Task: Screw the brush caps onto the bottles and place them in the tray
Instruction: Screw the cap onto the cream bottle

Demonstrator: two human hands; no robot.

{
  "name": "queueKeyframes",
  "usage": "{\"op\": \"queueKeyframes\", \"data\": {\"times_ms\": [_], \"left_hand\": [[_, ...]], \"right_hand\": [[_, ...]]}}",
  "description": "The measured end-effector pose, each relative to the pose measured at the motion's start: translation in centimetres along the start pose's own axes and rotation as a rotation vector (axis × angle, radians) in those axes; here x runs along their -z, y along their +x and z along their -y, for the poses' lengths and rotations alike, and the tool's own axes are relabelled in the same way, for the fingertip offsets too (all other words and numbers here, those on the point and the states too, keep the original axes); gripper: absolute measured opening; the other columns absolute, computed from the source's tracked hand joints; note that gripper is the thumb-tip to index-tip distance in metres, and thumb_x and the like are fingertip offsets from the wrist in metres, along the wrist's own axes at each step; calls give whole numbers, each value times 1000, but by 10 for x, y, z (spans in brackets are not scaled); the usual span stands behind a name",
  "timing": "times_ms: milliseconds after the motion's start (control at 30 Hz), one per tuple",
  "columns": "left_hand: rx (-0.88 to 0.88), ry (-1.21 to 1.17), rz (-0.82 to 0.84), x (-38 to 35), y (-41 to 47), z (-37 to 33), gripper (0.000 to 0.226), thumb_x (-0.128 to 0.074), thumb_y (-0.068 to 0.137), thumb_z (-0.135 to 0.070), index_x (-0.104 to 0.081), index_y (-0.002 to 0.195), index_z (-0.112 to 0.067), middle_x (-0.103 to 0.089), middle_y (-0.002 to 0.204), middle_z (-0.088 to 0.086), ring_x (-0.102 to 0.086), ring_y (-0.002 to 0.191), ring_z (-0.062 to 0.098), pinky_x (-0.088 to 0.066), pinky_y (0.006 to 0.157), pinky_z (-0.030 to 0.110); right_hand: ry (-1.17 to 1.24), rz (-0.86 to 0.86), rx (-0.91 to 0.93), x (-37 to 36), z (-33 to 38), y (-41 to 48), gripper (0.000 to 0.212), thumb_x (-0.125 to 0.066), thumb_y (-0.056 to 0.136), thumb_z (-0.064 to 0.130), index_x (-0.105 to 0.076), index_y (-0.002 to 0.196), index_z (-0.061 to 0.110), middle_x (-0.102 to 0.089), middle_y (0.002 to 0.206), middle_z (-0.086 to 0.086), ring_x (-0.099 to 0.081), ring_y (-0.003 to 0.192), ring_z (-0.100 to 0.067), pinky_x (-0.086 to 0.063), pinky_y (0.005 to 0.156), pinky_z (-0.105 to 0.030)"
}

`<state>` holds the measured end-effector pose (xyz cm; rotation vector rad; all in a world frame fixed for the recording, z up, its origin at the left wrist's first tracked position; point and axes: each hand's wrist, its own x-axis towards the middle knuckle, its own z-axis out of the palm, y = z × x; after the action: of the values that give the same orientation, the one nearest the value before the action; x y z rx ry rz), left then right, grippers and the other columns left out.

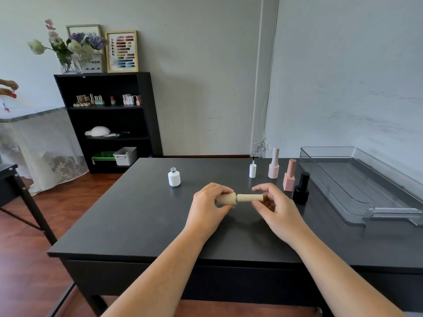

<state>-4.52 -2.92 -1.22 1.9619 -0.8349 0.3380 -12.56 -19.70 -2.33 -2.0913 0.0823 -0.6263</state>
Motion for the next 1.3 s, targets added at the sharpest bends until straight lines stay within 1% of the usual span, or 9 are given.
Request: {"op": "queueKeyframes", "data": {"times_ms": [167, 300, 400, 533, 633, 700, 867, 1033, 1300], "left_hand": [[0, -2, 8, 0, 1, 0, 29, -78, 67, -8, -71, 91, -21, -64, 89, -12, -53, 83, -6, -39, 70, 5], [8, -6, 8, 0, 0, 0, 29, -78, 67, -7, -71, 92, -21, -64, 89, -10, -53, 83, -4, -38, 68, 5], [14, -1, 12, 0, 0, 0, 29, -78, 67, -7, -71, 92, -21, -65, 89, -10, -53, 83, -4, -39, 69, 6], [6, 6, 21, -1, 0, -1, 30, -78, 67, -7, -71, 92, -21, -64, 89, -11, -53, 84, -7, -38, 70, 4], [3, 3, 15, 0, 0, 0, 29, -78, 67, -7, -71, 92, -21, -64, 89, -11, -52, 84, -7, -37, 69, 3], [1, 6, 12, -1, 1, 0, 29, -78, 67, -7, -71, 92, -21, -64, 90, -10, -53, 84, -6, -37, 69, 3], [-14, 19, 18, -1, 1, 0, 30, -79, 66, -7, -71, 92, -21, -63, 88, -12, -52, 84, -8, -37, 69, 3], [-6, 18, 15, -1, 1, 1, 30, -79, 67, -9, -71, 92, -23, -64, 88, -12, -52, 85, -7, -38, 70, 4], [-22, 35, 46, 0, 0, 0, 30, -78, 69, -9, -71, 94, -22, -63, 90, -13, -50, 84, -12, -35, 69, 1]], "right_hand": [[-38, -36, -55, 0, 3, 1, 29, -48, 93, 40, -61, 72, 26, -68, 63, 3, -60, 55, -10, -47, 61, -26], [14, -29, -52, 0, 2, 2, 5, -57, 89, 38, -61, 89, 35, -65, 71, 6, -54, 59, 1, -42, 59, -9], [-38, -13, 9, 1, -2, 0, 7, -60, 89, 25, -61, 88, 32, -64, 72, 7, -49, 56, 1, -38, 55, -7], [-78, -50, -18, 1, 0, 1, 30, -50, 91, 45, -61, 71, 26, -67, 65, 3, -51, 51, -5, -38, 51, -14], [-10, -54, -4, 1, 1, 1, 4, -60, 88, 36, -61, 92, 35, -66, 73, 7, -52, 58, 1, -41, 58, -9], [-30, -33, 36, 1, -1, -1, 16, -64, 87, 25, -60, 96, 37, -63, 75, 10, -50, 59, 1, -41, 60, -8], [-81, -46, -25, 0, 0, 1, 32, -49, 92, 43, -61, 68, 25, -66, 63, -1, -56, 54, -16, -45, 58, -27], [-35, 11, 20, 1, 1, 0, 13, -63, 87, 30, -61, 97, 39, -65, 76, 11, -55, 65, -2, -42, 61, -8], [-69, -26, -9, 0, 3, 0, 25, -52, 90, 43, -63, 73, 28, -67, 60, 4, -59, 58, -18, -50, 64, -35]]}}
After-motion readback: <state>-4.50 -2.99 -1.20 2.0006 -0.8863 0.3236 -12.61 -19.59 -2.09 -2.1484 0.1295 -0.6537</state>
